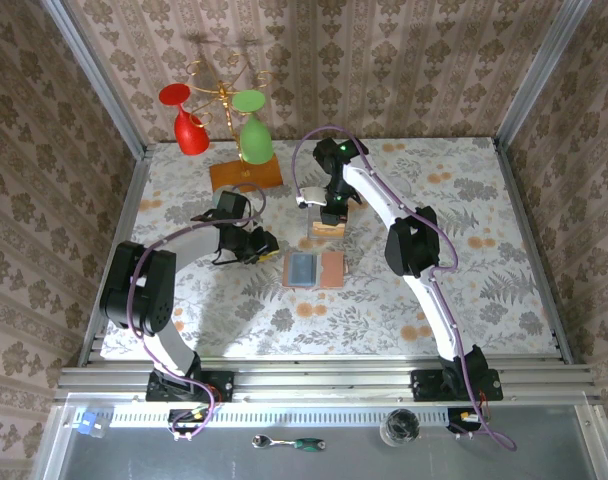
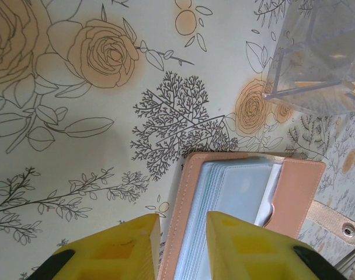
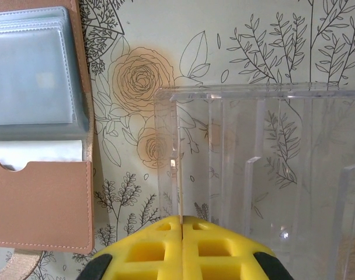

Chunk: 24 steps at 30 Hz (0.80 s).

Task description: Take the credit cards out of the card holder

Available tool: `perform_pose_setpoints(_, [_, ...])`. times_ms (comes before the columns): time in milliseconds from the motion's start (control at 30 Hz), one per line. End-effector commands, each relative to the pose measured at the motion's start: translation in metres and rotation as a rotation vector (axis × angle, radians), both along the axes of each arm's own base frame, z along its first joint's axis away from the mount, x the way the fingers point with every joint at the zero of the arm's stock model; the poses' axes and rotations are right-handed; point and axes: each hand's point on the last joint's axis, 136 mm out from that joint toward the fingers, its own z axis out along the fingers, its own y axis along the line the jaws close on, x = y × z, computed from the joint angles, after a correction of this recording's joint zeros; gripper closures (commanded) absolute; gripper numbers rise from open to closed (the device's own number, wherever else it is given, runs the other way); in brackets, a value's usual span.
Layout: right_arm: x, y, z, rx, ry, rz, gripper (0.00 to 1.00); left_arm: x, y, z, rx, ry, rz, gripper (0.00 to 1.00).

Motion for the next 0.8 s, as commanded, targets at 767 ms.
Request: perform_pose_setpoints(767, [0.045, -0.01, 0.049, -0.018, -0.281, -0.147, 0.9, 0.0, 0.0, 0.012, -0.018, -0.025, -0.015, 0.73])
